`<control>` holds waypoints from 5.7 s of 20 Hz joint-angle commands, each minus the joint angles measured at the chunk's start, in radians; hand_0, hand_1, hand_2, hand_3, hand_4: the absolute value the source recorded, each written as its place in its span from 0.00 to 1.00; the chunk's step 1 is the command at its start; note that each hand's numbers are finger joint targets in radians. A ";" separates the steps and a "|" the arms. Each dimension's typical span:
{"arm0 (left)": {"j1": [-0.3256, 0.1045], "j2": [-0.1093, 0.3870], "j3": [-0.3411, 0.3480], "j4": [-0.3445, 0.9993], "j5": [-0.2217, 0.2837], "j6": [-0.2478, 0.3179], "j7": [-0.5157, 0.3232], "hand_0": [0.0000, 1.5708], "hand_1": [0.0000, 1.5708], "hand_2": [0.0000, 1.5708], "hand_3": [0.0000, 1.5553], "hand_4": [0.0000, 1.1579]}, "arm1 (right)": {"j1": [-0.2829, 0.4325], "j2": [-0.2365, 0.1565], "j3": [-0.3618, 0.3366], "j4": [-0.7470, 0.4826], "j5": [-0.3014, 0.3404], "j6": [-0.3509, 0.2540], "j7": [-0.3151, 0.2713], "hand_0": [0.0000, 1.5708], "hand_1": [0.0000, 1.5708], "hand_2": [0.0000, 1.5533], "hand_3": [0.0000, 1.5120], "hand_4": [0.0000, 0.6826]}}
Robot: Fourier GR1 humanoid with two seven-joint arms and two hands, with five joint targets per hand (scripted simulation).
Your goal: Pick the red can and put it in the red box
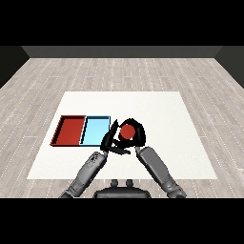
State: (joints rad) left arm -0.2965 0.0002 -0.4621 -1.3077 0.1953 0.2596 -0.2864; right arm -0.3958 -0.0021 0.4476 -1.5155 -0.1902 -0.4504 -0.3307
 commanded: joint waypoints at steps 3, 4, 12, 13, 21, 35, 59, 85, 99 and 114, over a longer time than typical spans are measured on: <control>0.028 0.000 -0.001 -0.042 -0.001 -0.038 0.038 0.00 0.00 0.00 0.00 0.00 | -0.037 0.002 0.003 0.071 -0.078 0.004 -0.064 0.96 0.96 0.94 0.93 0.96; -0.008 0.000 -0.060 -0.008 0.033 0.042 0.005 0.00 0.00 0.00 0.00 0.00 | -0.031 0.002 0.033 0.006 -0.046 -0.035 -0.009 0.96 0.96 0.94 0.94 0.97; 0.010 0.000 -0.139 0.018 0.083 0.071 -0.049 0.00 0.00 0.00 0.00 0.00 | 0.004 0.002 0.175 0.017 -0.076 -0.128 -0.089 0.97 0.97 0.94 0.93 0.95; -0.021 0.001 -0.089 0.002 0.061 0.033 -0.009 0.00 0.00 0.00 0.00 0.00 | -0.002 0.002 0.134 -0.013 -0.076 -0.088 -0.064 0.97 0.97 0.94 0.93 0.95; -0.132 0.001 -0.151 0.081 0.238 0.351 -0.016 1.00 1.00 1.00 0.98 0.98 | -0.035 0.002 0.120 -0.027 -0.044 -0.089 0.031 0.97 0.97 0.94 0.92 0.96; -0.129 0.000 -0.059 0.138 0.229 0.287 -0.192 1.00 1.00 1.00 0.96 0.98 | -0.065 0.002 0.119 -0.007 -0.090 -0.077 0.024 0.95 0.95 0.92 0.91 0.87; -0.012 0.000 -0.116 0.010 0.131 0.395 -0.179 1.00 1.00 1.00 0.95 0.98 | 0.007 0.002 -0.038 0.042 -0.017 0.061 0.091 0.00 0.00 0.00 0.00 0.00; -0.067 0.446 0.292 0.019 -0.001 0.295 0.113 1.00 1.00 1.00 0.96 0.99 | 0.524 -0.215 -0.278 -0.398 -0.172 0.242 0.083 0.00 0.00 0.00 0.00 0.00; -0.258 0.578 0.308 0.855 -0.139 0.144 0.212 0.78 0.78 0.73 0.69 0.80 | 0.395 -0.172 -0.319 -0.180 -0.167 0.270 0.017 0.00 0.00 0.00 0.00 0.00; -0.428 0.512 0.282 1.250 -0.235 0.032 0.212 0.00 0.00 0.00 0.00 0.00 | 0.314 -0.168 -0.365 0.000 -0.156 0.326 -0.067 0.00 0.00 0.00 0.00 0.00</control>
State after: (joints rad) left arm -0.6644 0.5041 -0.1816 -0.1255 -0.0217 0.2888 -0.1023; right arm -0.0628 -0.1701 0.0971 -1.5659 -0.3464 -0.1457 -0.3688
